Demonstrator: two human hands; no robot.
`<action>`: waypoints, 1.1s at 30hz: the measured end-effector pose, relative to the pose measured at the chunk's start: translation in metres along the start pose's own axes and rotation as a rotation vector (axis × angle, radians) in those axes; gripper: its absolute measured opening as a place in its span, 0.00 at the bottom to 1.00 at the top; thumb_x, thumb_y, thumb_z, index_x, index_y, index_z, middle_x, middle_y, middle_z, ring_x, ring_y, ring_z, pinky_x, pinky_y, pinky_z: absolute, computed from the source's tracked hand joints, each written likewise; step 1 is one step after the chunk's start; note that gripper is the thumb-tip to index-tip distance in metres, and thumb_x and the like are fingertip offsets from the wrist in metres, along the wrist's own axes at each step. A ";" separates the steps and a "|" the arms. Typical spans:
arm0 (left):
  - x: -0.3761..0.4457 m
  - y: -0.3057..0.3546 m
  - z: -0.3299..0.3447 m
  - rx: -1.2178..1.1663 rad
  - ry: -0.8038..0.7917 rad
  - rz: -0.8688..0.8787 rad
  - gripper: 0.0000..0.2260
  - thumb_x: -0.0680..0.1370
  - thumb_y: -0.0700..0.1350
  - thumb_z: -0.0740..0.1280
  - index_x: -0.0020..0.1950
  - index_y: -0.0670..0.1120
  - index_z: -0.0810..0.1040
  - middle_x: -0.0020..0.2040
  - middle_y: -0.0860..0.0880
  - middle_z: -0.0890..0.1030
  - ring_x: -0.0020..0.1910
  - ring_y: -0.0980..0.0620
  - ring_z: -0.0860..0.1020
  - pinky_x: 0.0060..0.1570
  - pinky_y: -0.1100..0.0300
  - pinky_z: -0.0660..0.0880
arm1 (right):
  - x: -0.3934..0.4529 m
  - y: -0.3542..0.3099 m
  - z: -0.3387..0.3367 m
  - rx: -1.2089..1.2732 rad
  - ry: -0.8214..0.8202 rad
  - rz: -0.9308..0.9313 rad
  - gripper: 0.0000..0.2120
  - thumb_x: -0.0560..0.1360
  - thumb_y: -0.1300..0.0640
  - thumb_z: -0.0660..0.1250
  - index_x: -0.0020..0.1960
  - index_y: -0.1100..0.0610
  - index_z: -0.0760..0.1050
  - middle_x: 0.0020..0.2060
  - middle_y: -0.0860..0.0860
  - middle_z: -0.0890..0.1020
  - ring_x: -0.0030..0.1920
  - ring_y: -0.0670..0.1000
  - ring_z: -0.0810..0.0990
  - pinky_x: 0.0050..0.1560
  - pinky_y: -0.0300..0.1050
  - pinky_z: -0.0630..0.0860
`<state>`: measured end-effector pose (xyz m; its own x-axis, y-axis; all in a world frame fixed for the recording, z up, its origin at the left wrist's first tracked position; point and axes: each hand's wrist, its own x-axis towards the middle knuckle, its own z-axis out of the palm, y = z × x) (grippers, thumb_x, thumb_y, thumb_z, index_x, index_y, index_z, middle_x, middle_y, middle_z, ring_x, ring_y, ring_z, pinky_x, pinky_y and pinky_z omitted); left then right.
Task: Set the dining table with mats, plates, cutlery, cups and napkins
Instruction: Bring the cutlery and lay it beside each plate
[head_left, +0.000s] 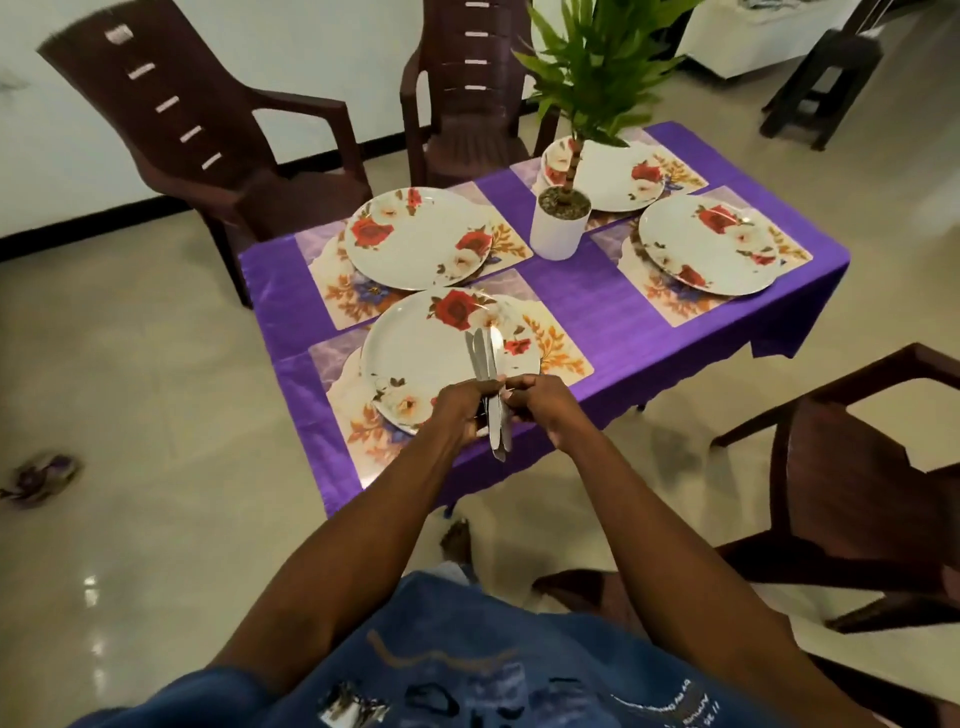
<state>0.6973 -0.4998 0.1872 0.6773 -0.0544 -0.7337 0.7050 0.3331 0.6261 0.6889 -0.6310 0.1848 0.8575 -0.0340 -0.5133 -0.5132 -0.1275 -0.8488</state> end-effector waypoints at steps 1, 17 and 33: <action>0.010 0.006 0.005 -0.001 0.002 0.002 0.07 0.74 0.35 0.72 0.48 0.32 0.80 0.38 0.38 0.83 0.36 0.40 0.82 0.43 0.44 0.82 | 0.011 -0.005 -0.005 -0.001 0.006 0.010 0.09 0.75 0.69 0.68 0.54 0.63 0.80 0.42 0.58 0.84 0.40 0.52 0.81 0.44 0.46 0.80; 0.120 0.069 0.059 -0.234 0.103 0.018 0.05 0.78 0.36 0.68 0.43 0.37 0.79 0.31 0.44 0.81 0.32 0.50 0.79 0.40 0.57 0.79 | 0.172 -0.053 -0.087 -0.211 0.138 0.093 0.07 0.72 0.72 0.68 0.43 0.61 0.79 0.29 0.53 0.77 0.29 0.50 0.73 0.30 0.41 0.71; 0.129 0.042 0.124 -0.528 0.409 0.126 0.10 0.79 0.39 0.66 0.39 0.39 0.78 0.26 0.47 0.75 0.25 0.50 0.72 0.33 0.54 0.75 | 0.224 -0.046 -0.106 -0.692 -0.150 -0.060 0.06 0.72 0.66 0.63 0.45 0.63 0.78 0.48 0.62 0.82 0.50 0.62 0.81 0.40 0.44 0.69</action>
<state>0.8409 -0.6096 0.1517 0.5402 0.3408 -0.7695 0.3585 0.7341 0.5768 0.9086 -0.7377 0.1227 0.8437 0.1236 -0.5224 -0.2814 -0.7270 -0.6264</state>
